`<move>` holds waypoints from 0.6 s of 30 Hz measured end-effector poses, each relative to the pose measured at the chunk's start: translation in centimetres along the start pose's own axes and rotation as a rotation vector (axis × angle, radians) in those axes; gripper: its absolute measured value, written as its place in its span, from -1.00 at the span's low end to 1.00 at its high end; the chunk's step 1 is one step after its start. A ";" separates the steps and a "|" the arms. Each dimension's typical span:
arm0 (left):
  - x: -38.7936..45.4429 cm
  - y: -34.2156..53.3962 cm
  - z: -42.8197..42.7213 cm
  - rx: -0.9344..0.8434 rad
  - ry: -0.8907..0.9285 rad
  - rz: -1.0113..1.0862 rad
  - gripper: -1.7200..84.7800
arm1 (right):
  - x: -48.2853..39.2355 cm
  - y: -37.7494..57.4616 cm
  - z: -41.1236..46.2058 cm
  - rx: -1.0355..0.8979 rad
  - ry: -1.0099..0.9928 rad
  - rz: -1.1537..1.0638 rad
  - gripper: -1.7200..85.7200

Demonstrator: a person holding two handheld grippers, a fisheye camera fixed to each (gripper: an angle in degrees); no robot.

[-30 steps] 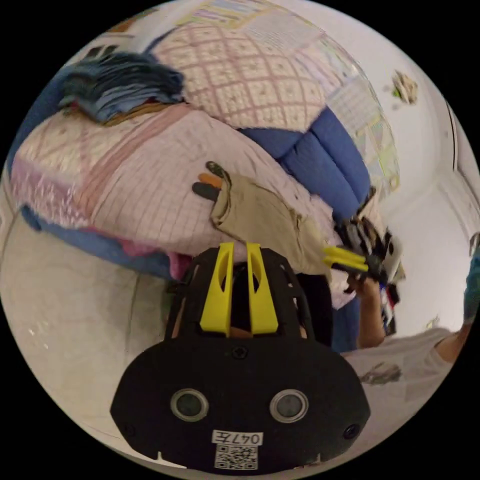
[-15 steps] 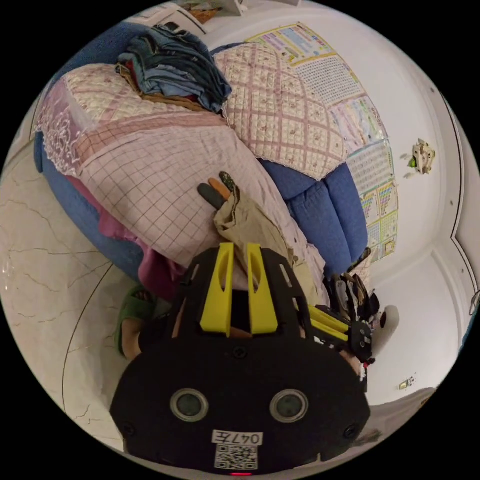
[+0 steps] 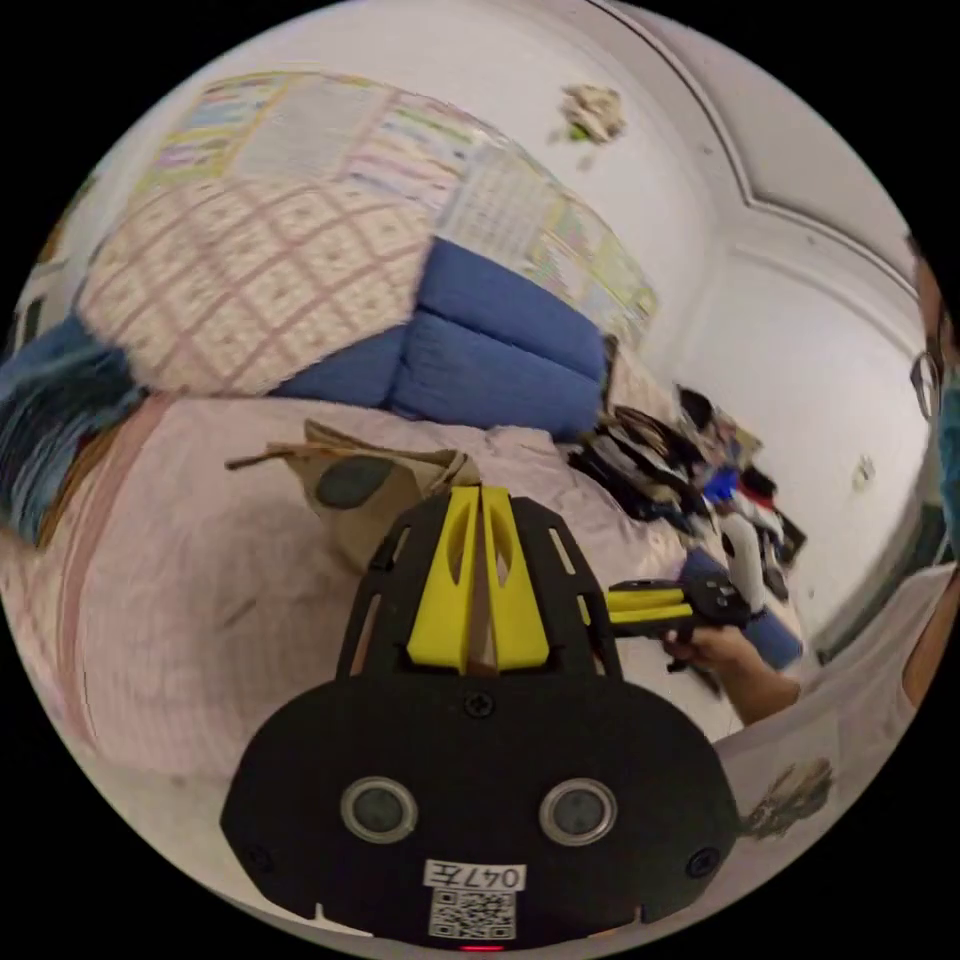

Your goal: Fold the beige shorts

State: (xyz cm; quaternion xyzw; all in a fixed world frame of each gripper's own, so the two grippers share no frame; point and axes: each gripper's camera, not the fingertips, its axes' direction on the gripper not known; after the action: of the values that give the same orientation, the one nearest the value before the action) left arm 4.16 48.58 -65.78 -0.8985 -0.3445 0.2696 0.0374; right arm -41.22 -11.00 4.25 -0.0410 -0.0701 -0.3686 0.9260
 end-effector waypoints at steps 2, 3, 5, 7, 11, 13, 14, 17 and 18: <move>4.4 1.0 4.9 -0.104 0.090 0.127 -0.98 | 2.8 3.2 -0.6 0.025 0.015 0.101 -0.87; 7.1 2.5 8.4 -0.188 0.148 0.186 -0.98 | 4.6 5.4 -0.8 0.036 0.016 0.168 -0.86; 10.0 5.7 13.5 -0.294 0.194 0.201 -0.98 | 7.3 8.7 -0.9 0.058 -0.017 0.277 -0.83; 11.9 9.4 17.7 -0.382 0.172 0.185 -0.98 | 10.0 12.0 -0.8 0.106 -0.115 0.407 -0.78; 13.1 15.6 19.2 -0.381 0.148 0.151 -0.94 | 15.3 19.1 2.0 0.199 -0.436 0.668 -0.70; 12.9 17.4 18.0 -0.354 0.153 0.156 -0.93 | 16.5 21.3 4.1 0.202 -0.522 0.734 -0.69; 12.6 18.7 17.1 -0.346 0.124 0.165 -0.92 | 17.0 22.4 5.5 0.186 -0.560 0.758 -0.69; 11.6 22.4 16.2 -0.384 0.022 0.157 -0.90 | 18.2 24.5 9.0 0.157 -0.603 0.808 -0.68; 11.2 24.0 16.3 -0.406 -0.004 0.150 -0.89 | 18.9 25.3 10.3 0.159 -0.634 0.842 -0.67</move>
State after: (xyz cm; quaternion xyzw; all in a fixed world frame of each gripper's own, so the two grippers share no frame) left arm 17.10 35.58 -90.85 -0.9103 -0.3238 0.1984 -0.1650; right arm -11.28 -4.10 16.81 -0.1047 -0.3519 0.0718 0.9274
